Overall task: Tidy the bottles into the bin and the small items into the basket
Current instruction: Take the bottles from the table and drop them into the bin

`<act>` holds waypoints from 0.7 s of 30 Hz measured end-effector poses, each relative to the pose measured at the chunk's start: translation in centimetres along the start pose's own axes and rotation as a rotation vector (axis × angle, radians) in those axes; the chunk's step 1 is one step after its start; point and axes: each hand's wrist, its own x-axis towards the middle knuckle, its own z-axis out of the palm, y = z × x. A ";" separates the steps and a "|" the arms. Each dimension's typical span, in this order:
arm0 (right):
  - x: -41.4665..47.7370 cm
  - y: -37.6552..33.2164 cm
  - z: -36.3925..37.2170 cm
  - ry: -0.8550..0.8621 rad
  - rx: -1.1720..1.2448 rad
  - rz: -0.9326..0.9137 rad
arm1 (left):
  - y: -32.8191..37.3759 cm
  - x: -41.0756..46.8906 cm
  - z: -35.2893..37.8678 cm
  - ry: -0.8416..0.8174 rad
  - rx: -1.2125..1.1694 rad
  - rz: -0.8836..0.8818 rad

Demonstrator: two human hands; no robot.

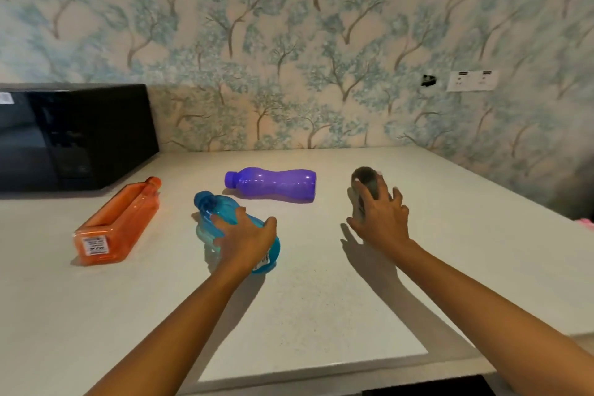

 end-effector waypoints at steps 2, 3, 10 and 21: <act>0.2 0.6 0.3 -0.057 0.078 0.054 | -0.1 0.4 0.3 0.005 0.025 -0.029; 0.3 0.8 0.4 -0.068 0.110 0.066 | 0.0 0.5 0.4 0.001 0.036 -0.034; -0.1 1.6 1.6 -0.061 0.170 0.043 | -0.4 0.6 -0.2 -0.021 0.125 0.033; -2.5 3.1 -0.4 0.097 0.146 -0.151 | -1.7 -1.6 -0.9 0.018 -0.063 0.189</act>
